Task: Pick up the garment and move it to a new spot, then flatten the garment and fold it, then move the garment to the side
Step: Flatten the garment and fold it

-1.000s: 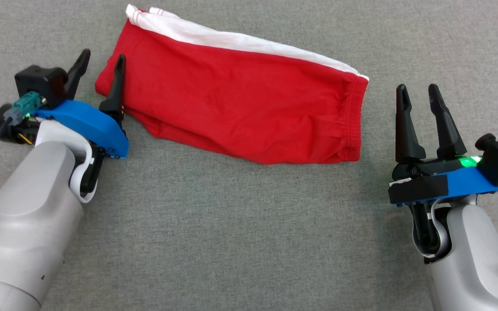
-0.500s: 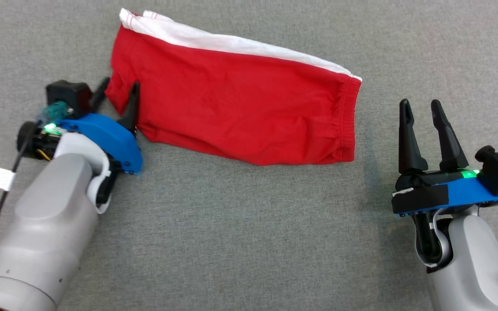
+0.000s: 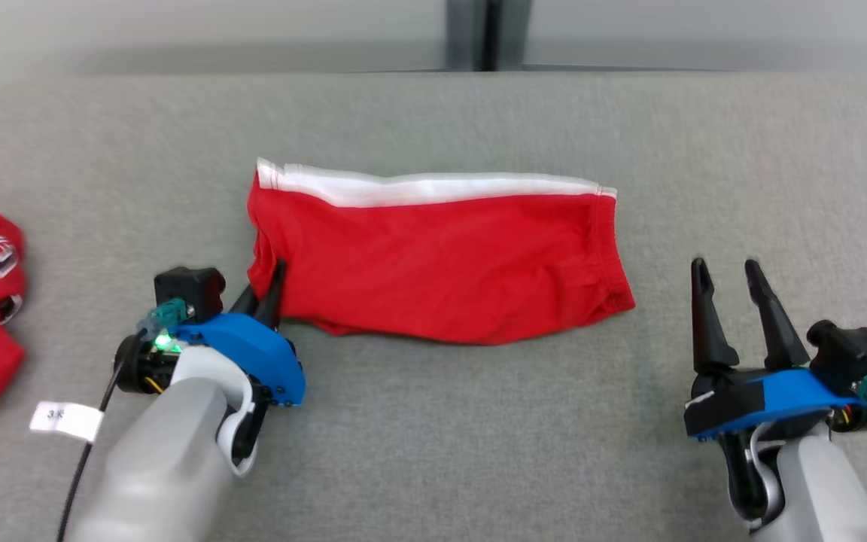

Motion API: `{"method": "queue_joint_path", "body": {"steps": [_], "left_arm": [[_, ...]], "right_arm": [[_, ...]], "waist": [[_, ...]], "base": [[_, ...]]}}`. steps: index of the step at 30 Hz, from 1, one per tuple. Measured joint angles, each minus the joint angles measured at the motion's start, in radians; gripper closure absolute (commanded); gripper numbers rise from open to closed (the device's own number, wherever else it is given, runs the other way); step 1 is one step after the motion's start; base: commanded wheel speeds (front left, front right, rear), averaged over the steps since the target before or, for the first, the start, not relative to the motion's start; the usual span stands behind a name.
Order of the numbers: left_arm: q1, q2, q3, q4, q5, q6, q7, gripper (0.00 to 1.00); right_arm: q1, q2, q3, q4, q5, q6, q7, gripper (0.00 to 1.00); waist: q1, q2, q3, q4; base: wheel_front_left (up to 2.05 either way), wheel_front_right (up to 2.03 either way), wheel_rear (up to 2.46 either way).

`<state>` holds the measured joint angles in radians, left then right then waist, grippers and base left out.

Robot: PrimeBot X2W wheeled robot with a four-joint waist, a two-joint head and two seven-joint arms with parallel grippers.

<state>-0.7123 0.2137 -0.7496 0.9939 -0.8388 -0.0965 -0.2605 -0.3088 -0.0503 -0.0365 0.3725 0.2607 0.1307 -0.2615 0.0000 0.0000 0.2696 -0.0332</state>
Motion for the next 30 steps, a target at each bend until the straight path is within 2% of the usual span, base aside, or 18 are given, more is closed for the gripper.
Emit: {"method": "queue_joint_path", "body": {"steps": [7, 10, 11, 12, 13, 17, 20, 26, 30], "left_arm": [[0.221, -0.039, 0.156, -0.179, 0.068, 0.060, -0.001, 1.00], [0.297, -0.051, 0.219, -0.241, 0.119, 0.071, -0.001, 1.00], [0.316, -0.053, 0.238, -0.266, 0.145, 0.075, -0.001, 0.69], [0.329, -0.054, 0.257, -0.291, 0.177, 0.079, -0.001, 0.03], [0.340, -0.054, 0.282, -0.321, 0.208, 0.083, -0.001, 0.00], [0.381, -0.063, 0.378, -0.426, 0.323, 0.100, -0.001, 0.00], [0.407, -0.091, 0.436, -0.486, 0.395, 0.098, -0.002, 0.00], [0.437, -0.138, 0.483, -0.489, 0.463, 0.042, -0.002, 0.00], [0.439, -0.156, 0.490, -0.472, 0.485, 0.016, -0.002, 0.00]], "right_arm": [[0.078, 0.000, -0.010, 0.027, -0.005, 0.000, 0.000, 0.00], [0.091, 0.000, -0.004, 0.029, -0.006, 0.000, 0.000, 0.00], [0.091, 0.000, 0.001, 0.030, -0.006, 0.000, 0.000, 0.00], [0.091, 0.000, 0.007, 0.029, -0.006, 0.000, 0.000, 0.00], [0.090, 0.000, 0.014, 0.029, -0.007, 0.000, 0.000, 0.00], [0.061, 0.000, 0.042, 0.023, -0.021, 0.000, 0.000, 0.00], [0.009, 0.000, 0.052, 0.040, -0.032, 0.000, 0.000, 0.00], [-0.100, 0.001, 0.069, 0.164, -0.107, 0.000, -0.001, 0.00], [-0.139, 0.001, 0.012, 0.257, -0.157, 0.000, -0.001, 0.00]], "waist": [[-0.0002, 0.0000, -0.075, 0.057], [-0.0002, 0.0000, -0.082, 0.068], [-0.0002, 0.0000, -0.081, 0.071], [-0.0002, 0.0000, -0.081, 0.073], [-0.0002, 0.0000, -0.079, 0.076], [-0.0001, 0.0000, -0.067, 0.085], [-0.0001, 0.0000, -0.055, 0.097], [0.0000, 0.0000, -0.035, 0.153], [0.0000, 0.0000, -0.014, 0.198]], "base": [[0.00, 0.00, 0.00], [0.00, 0.00, 0.00], [0.00, 0.00, 0.00], [0.00, 0.00, 0.00], [0.00, 0.00, 0.00], [0.00, 0.00, 0.00], [0.00, 0.00, 0.00], [0.00, 0.00, 0.00], [0.00, 0.00, 0.00]]}}
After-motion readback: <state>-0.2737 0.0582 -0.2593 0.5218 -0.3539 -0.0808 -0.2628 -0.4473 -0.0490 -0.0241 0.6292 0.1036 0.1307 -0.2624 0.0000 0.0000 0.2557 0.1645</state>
